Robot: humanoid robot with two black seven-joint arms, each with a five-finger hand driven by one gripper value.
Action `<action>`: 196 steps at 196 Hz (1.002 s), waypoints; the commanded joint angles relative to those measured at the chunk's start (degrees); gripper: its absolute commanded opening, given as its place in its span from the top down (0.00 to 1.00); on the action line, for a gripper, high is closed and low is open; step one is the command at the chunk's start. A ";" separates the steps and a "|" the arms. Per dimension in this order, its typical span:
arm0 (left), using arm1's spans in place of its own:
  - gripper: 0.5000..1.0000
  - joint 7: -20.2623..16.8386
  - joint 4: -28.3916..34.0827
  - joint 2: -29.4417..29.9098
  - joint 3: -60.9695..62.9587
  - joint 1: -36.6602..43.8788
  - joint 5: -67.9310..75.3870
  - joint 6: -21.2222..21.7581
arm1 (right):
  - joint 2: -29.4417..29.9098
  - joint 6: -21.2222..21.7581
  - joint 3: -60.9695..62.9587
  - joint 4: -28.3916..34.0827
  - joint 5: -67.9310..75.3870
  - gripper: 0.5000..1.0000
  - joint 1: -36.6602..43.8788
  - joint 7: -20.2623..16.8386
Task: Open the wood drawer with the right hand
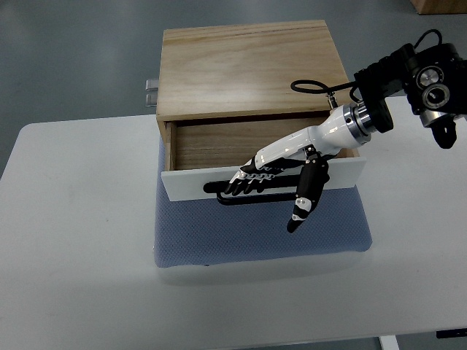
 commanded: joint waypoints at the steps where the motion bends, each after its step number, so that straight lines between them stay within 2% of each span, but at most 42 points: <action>1: 0.00 0.00 0.00 0.00 0.00 0.00 0.00 0.00 | -0.12 -0.01 -0.01 -0.32 -0.03 0.11 0.25 -0.05; 94: 0.00 0.00 0.00 0.00 0.00 0.00 0.00 0.00 | -1.88 -0.01 3.07 -0.05 3.40 0.11 5.26 0.66; 126: 0.00 0.00 0.00 0.00 0.00 0.00 0.00 0.00 | -3.63 -0.01 13.52 -0.76 7.61 0.11 5.96 0.66; 137: 0.00 0.00 0.00 0.00 0.00 0.00 0.00 0.00 | -3.63 -0.01 13.53 -0.76 7.62 0.11 5.96 0.66; 138: 0.00 0.00 0.00 0.00 0.00 0.00 0.00 0.00 | -4.07 -0.01 16.31 -2.76 8.57 0.11 5.87 0.66; 164: 0.00 0.00 0.00 0.00 0.00 0.00 0.00 0.00 | -4.60 -0.01 22.23 -10.69 9.99 0.11 4.03 0.74; 196: 0.00 0.00 0.00 0.00 0.00 0.00 0.00 0.00 | -3.20 -0.01 31.01 -25.09 13.06 0.11 -3.26 1.18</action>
